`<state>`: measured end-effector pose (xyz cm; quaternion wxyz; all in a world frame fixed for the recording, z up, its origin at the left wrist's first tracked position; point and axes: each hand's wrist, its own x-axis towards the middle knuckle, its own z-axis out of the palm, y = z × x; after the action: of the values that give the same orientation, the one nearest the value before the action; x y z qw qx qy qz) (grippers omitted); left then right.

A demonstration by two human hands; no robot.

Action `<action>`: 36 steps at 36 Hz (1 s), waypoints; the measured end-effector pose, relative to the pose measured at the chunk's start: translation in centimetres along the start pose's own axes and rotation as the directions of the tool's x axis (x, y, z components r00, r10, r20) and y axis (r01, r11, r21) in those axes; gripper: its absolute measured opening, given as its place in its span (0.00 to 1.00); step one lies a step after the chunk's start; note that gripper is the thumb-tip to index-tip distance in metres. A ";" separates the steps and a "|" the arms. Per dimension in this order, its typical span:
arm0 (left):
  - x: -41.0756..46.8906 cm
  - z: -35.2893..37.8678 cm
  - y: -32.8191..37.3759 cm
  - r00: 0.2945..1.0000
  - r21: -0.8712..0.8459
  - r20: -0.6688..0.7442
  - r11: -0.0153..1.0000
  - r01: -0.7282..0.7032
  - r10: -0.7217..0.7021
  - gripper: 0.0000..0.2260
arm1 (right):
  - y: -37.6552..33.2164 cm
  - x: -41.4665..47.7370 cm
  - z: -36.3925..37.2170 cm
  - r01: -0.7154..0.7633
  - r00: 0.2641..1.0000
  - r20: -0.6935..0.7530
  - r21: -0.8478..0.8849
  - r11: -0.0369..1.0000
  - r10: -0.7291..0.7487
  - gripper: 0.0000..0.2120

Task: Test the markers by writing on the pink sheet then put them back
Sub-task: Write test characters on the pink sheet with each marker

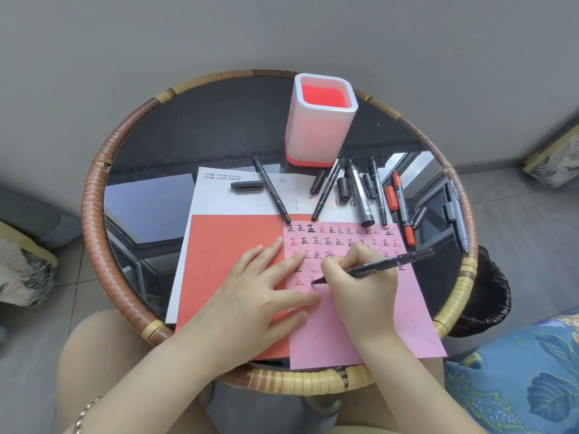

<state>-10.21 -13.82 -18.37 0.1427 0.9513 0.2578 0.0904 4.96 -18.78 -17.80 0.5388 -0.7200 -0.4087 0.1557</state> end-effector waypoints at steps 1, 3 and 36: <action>0.0 0.0 0.0 1.000 0.001 0.001 1.000 0.000 0.000 0.13 | 0.0 0.0 0.0 -0.002 1.000 -0.005 0.005 1.000 0.002 0.22; 0.0 0.0 0.0 1.000 0.005 0.000 1.000 -0.001 0.001 0.13 | 0.1 0.0 0.0 -0.007 1.000 -0.012 0.012 1.000 0.008 0.22; 0.9 0.6 1.7 1.000 0.090 -0.020 0.996 0.014 -0.013 0.16 | -1.0 0.3 -2.1 -0.224 0.971 0.019 0.424 0.878 0.239 0.02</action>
<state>-8.51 -14.90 -18.27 0.0975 0.9541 0.2693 0.0869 6.13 -19.83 -16.01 0.6663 -0.6323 -0.2671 0.2913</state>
